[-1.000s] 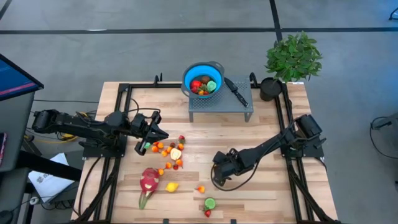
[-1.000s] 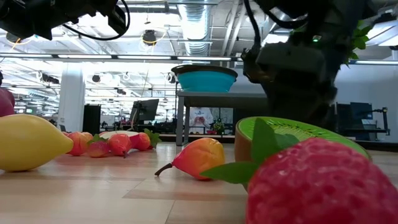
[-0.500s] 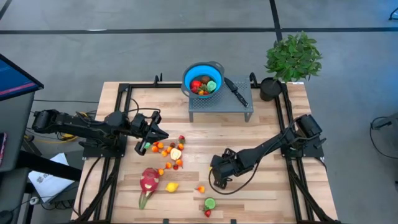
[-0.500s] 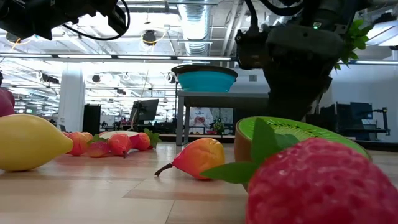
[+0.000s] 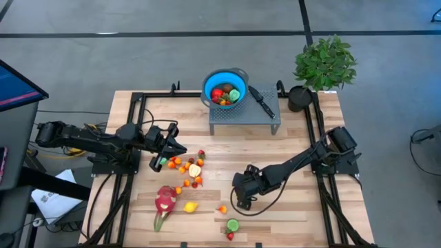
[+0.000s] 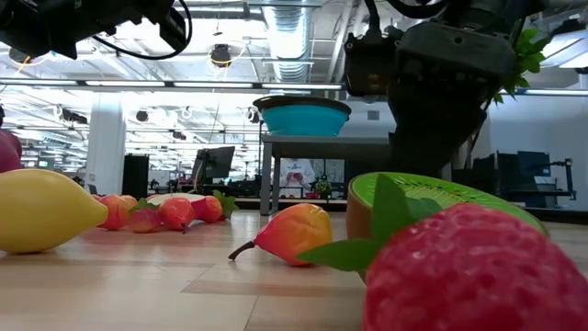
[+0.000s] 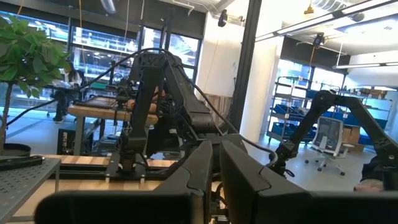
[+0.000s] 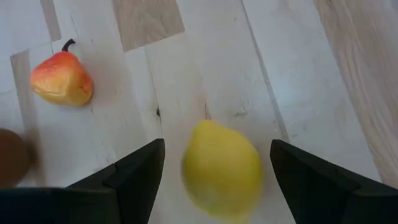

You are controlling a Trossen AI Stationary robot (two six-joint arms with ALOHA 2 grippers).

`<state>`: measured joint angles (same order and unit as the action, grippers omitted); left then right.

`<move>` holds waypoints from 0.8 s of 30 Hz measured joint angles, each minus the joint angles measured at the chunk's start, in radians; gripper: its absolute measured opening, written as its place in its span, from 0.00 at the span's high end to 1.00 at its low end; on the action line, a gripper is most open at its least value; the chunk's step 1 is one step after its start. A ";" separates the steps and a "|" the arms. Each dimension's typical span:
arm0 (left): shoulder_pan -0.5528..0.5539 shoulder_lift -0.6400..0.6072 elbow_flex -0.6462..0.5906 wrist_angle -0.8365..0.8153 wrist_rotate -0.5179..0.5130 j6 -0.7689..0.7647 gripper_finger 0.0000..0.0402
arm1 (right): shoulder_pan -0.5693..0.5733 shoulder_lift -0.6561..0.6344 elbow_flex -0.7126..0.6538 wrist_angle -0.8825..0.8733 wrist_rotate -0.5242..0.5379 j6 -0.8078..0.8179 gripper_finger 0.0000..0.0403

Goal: Pick & Place Fruit
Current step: Put the right lemon into the strainer bowl

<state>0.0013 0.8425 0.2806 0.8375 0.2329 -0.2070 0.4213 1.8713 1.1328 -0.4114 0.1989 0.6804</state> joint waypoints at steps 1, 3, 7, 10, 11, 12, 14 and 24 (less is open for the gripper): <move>0.000 0.000 0.000 0.000 0.000 0.000 0.94 | 0.000 0.000 0.000 0.000 -0.011 -0.003 0.29; 0.000 0.000 0.000 0.000 0.000 0.000 0.94 | -0.003 0.000 0.000 0.000 -0.035 -0.018 0.29; 0.000 0.000 0.000 0.000 0.000 0.000 0.94 | -0.003 0.000 0.000 0.000 -0.045 -0.073 0.29; 0.000 0.000 0.000 0.000 0.000 0.000 0.94 | -0.003 0.000 0.000 0.000 -0.048 -0.090 0.29; 0.000 0.000 0.000 0.000 0.000 0.000 0.94 | -0.003 0.000 0.000 0.000 -0.048 -0.090 0.29; 0.000 0.000 0.000 0.000 0.000 0.000 0.94 | -0.004 0.000 0.000 0.001 -0.047 -0.093 0.29; 0.000 0.000 0.000 0.000 0.000 0.000 0.94 | -0.005 0.000 0.000 0.006 -0.047 -0.112 0.29; 0.000 0.000 0.000 0.000 0.000 0.000 0.94 | -0.011 0.002 -0.058 0.067 -0.045 -0.080 0.29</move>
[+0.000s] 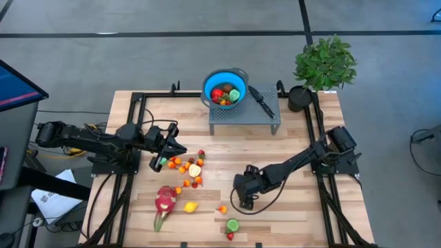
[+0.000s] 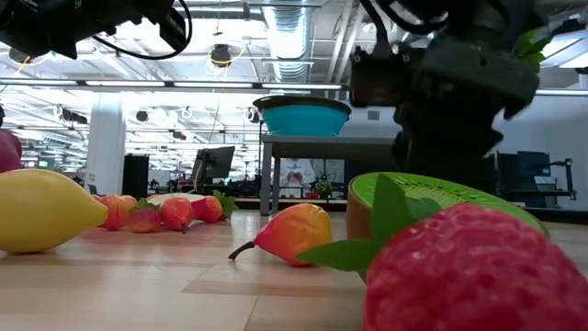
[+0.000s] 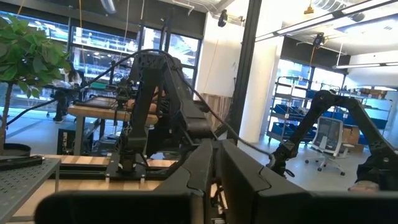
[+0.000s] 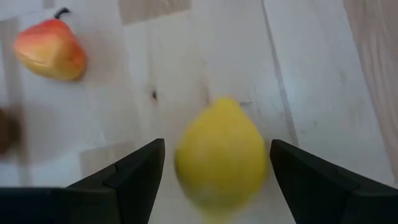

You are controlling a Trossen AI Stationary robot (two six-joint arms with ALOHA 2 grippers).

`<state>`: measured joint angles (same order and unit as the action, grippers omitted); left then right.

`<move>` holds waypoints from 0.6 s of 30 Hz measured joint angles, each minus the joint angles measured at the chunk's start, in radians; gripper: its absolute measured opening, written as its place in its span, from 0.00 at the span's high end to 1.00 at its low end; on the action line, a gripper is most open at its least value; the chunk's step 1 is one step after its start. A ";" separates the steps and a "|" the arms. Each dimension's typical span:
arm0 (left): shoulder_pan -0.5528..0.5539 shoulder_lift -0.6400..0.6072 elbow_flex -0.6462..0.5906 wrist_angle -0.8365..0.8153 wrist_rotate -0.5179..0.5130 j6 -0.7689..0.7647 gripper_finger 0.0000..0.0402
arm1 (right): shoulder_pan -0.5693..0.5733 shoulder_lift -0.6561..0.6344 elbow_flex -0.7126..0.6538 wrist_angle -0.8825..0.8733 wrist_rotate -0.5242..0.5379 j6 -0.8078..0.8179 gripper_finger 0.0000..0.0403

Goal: Pick & Place Fruit
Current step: Put the right lemon into the strainer bowl

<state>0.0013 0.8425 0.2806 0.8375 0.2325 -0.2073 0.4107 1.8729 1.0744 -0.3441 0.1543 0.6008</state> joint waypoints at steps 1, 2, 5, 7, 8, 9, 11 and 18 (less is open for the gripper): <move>0.000 0.000 0.000 0.000 0.000 0.000 0.94 | 0.000 0.000 -0.007 0.003 0.000 0.008 0.29; 0.000 0.000 0.000 0.000 0.000 0.000 0.94 | 0.000 0.000 -0.012 0.004 0.000 0.014 0.29; 0.000 0.000 0.000 0.000 0.000 0.000 0.94 | 0.000 0.000 -0.014 0.018 0.001 0.017 0.29; 0.000 0.000 0.000 0.000 0.000 0.000 0.94 | 0.000 0.000 -0.014 0.038 0.000 0.008 0.29; 0.000 0.000 0.000 0.000 0.000 0.000 0.94 | 0.000 0.000 -0.014 0.043 0.000 0.001 0.29; 0.000 0.000 0.000 0.000 0.000 0.000 0.94 | 0.000 0.000 -0.014 0.046 0.000 -0.004 0.29; 0.000 0.000 0.000 0.000 0.000 0.000 0.94 | -0.001 0.000 -0.014 0.045 0.000 -0.007 0.30; 0.000 0.000 0.000 0.000 0.000 0.000 0.94 | -0.001 0.000 -0.014 0.036 0.000 -0.009 0.45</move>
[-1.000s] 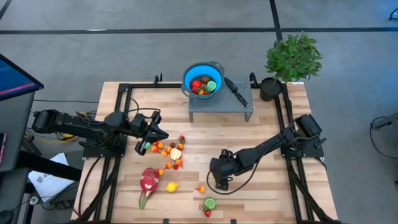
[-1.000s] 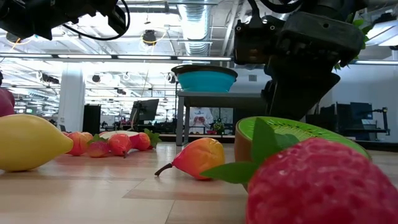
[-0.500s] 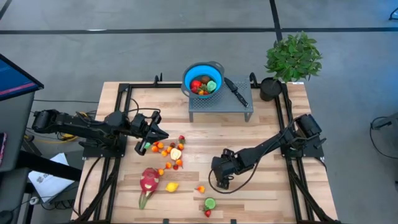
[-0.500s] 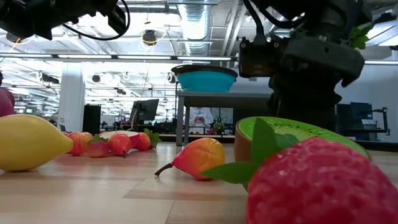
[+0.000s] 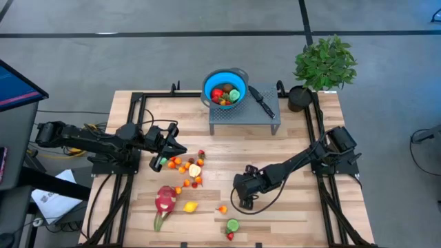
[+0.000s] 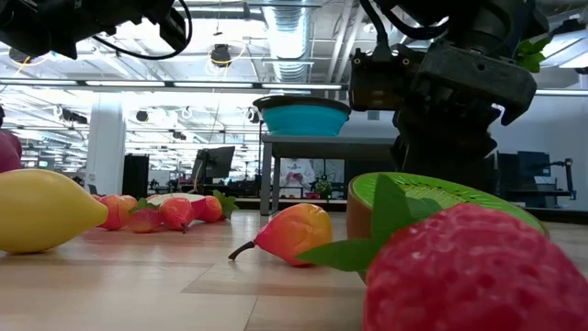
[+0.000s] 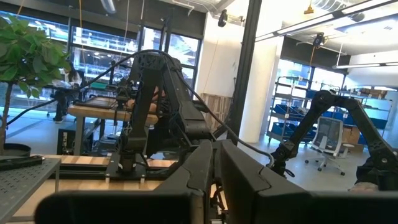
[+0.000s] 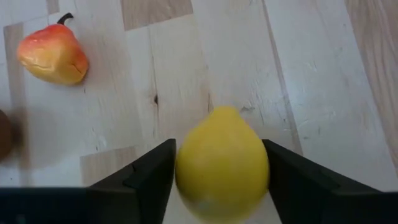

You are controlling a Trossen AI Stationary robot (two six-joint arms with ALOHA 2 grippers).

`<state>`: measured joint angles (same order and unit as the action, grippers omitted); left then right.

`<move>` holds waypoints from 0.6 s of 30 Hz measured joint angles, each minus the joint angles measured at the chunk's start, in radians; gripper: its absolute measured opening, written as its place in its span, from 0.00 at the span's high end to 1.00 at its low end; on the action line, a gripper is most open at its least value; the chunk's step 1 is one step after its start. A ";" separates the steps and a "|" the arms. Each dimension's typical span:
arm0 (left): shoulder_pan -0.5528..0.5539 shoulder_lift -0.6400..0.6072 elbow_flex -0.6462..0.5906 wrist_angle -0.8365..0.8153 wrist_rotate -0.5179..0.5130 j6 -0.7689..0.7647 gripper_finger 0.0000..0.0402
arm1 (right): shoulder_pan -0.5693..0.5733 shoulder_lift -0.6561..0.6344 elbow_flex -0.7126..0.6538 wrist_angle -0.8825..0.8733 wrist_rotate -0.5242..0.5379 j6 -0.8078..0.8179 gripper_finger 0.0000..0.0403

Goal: Pick & Place Fruit
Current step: Put the right lemon into the strainer bowl

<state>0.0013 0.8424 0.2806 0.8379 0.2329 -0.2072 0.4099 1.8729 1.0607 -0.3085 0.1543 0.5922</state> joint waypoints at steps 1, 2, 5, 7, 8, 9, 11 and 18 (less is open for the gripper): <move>0.000 0.000 0.000 0.000 0.000 0.000 0.94 | 0.000 0.000 0.000 0.000 0.000 0.000 0.48; 0.000 0.000 0.000 0.000 0.000 0.000 0.94 | 0.000 0.000 0.000 0.000 0.000 0.000 0.50; 0.000 0.000 0.000 0.000 0.000 0.000 0.94 | 0.000 0.000 0.000 0.001 0.000 0.001 0.52; 0.000 0.000 0.000 0.000 0.000 0.000 0.94 | 0.000 0.000 0.000 0.001 0.000 0.004 0.52; 0.000 0.000 0.000 0.000 0.000 0.000 0.94 | 0.000 0.000 0.000 0.001 0.000 0.012 0.52; 0.000 0.000 0.000 0.000 0.000 0.000 0.94 | 0.000 0.000 0.000 0.001 0.000 0.022 0.52; 0.000 0.000 0.000 0.000 0.000 0.000 0.94 | 0.000 0.000 0.000 0.002 0.000 0.034 0.51; 0.000 0.000 0.000 0.000 0.000 0.000 0.94 | 0.002 0.000 0.000 0.004 -0.001 0.045 0.50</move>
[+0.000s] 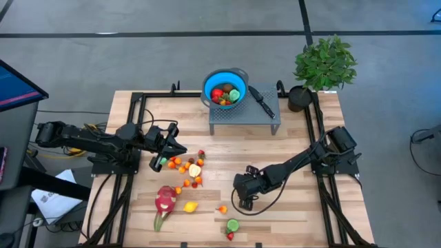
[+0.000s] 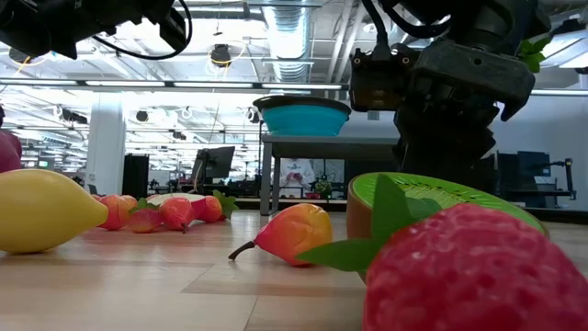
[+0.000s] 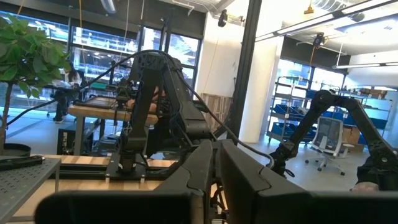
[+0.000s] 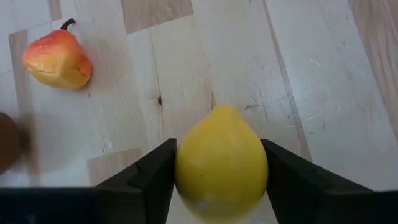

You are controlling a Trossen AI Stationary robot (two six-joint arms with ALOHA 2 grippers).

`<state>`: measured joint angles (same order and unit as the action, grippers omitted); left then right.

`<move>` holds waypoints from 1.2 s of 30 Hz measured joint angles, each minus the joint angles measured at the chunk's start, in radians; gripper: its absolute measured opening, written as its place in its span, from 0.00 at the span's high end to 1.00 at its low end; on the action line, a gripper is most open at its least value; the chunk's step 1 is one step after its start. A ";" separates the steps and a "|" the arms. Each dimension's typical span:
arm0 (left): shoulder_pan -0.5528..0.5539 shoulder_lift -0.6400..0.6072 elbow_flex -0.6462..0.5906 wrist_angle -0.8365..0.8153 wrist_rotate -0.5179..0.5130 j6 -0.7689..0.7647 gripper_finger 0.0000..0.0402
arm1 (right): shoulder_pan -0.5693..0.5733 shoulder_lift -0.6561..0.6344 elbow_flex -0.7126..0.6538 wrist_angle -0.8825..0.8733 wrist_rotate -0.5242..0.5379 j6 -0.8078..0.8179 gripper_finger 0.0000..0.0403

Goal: Pick & Place Fruit
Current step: Put the right lemon into the strainer bowl

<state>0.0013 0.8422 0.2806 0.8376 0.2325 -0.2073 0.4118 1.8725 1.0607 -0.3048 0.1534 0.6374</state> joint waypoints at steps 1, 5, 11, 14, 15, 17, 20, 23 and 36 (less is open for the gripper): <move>0.000 0.000 0.000 0.000 0.000 0.000 0.94 | 0.000 0.000 0.000 0.001 0.000 0.000 0.52; 0.000 0.000 0.000 0.000 0.000 0.000 0.94 | 0.000 0.000 0.000 0.007 0.000 0.000 0.52; 0.000 0.000 0.000 0.000 0.000 0.000 0.94 | 0.000 0.000 0.030 0.011 0.001 -0.005 0.52; 0.000 0.000 0.000 0.000 0.000 0.000 0.94 | 0.000 0.000 0.060 0.009 0.001 -0.021 0.52; 0.000 0.000 0.000 0.000 0.000 0.000 0.94 | 0.000 -0.002 0.072 0.004 0.002 -0.028 0.52; 0.000 0.000 0.000 0.000 0.000 0.000 0.94 | -0.003 -0.011 0.092 -0.011 0.005 -0.040 0.52; 0.000 0.000 0.000 0.000 0.000 0.000 0.94 | -0.016 -0.024 0.118 -0.015 0.008 -0.044 0.52; 0.000 0.000 0.000 0.000 0.000 0.000 0.94 | -0.034 -0.052 0.143 -0.012 0.054 -0.044 0.52; 0.000 0.000 0.000 0.000 0.000 0.000 0.94 | -0.120 -0.211 0.167 -0.035 0.578 -0.020 0.52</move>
<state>0.0011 0.8421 0.2802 0.8379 0.2325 -0.2070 0.2922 1.6613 1.2278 -0.3402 0.7315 0.6173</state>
